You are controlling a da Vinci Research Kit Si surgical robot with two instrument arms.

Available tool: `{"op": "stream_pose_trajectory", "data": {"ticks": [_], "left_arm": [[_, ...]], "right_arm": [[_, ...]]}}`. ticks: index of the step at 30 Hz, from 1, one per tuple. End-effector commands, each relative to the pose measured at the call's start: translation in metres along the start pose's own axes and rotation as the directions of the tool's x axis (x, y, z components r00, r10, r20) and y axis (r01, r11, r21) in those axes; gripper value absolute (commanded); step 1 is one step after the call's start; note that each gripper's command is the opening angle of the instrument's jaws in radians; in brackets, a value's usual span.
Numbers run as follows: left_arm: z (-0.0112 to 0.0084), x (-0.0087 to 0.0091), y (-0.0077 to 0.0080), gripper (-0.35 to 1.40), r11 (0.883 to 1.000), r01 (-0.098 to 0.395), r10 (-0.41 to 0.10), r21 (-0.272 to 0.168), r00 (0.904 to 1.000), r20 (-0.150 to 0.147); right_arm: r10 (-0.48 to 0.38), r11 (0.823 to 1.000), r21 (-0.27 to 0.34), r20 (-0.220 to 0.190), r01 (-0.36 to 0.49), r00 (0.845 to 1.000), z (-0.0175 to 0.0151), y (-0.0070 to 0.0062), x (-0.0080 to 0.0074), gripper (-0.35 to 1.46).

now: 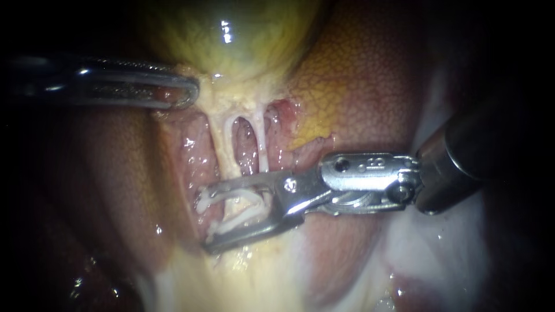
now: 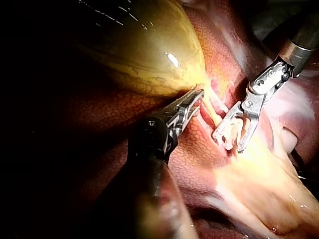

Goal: Clipping second clip left tube

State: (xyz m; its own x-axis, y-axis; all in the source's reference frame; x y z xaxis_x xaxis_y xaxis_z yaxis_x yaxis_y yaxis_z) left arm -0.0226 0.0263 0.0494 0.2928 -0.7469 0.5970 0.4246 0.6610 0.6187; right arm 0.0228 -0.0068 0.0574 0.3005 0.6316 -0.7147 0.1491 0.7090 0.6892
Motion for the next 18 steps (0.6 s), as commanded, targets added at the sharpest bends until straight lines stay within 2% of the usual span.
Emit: {"op": "stream_pose_trajectory", "data": {"ticks": [1,5,13,18], "left_arm": [[0.0,0.0,0.0,-0.35,1.0,0.0,0.0,0.001,1.0,0.0],[0.0,0.0001,0.0002,-0.35,1.0,-0.001,0.001,0.001,1.0,0.0],[-0.0001,0.0001,0.0004,-0.35,1.0,-0.002,0.002,0.003,1.0,0.0],[-0.0002,0.0002,0.0006,-0.35,1.0,-0.002,0.002,0.004,1.0,-0.001]], "right_arm": [[0.001,1.0,0.001,0.0,-0.001,1.0,-0.0001,-0.0002,0.0002,0.44],[0.006,1.0,0.007,-0.002,-0.006,1.0,-0.0005,-0.0011,0.0012,0.44],[0.031,0.999,0.026,-0.009,-0.031,0.999,-0.0027,-0.0041,0.0047,0.44],[0.037,0.999,0.023,-0.013,-0.037,0.999,-0.0046,-0.0047,0.0054,0.44]]}}
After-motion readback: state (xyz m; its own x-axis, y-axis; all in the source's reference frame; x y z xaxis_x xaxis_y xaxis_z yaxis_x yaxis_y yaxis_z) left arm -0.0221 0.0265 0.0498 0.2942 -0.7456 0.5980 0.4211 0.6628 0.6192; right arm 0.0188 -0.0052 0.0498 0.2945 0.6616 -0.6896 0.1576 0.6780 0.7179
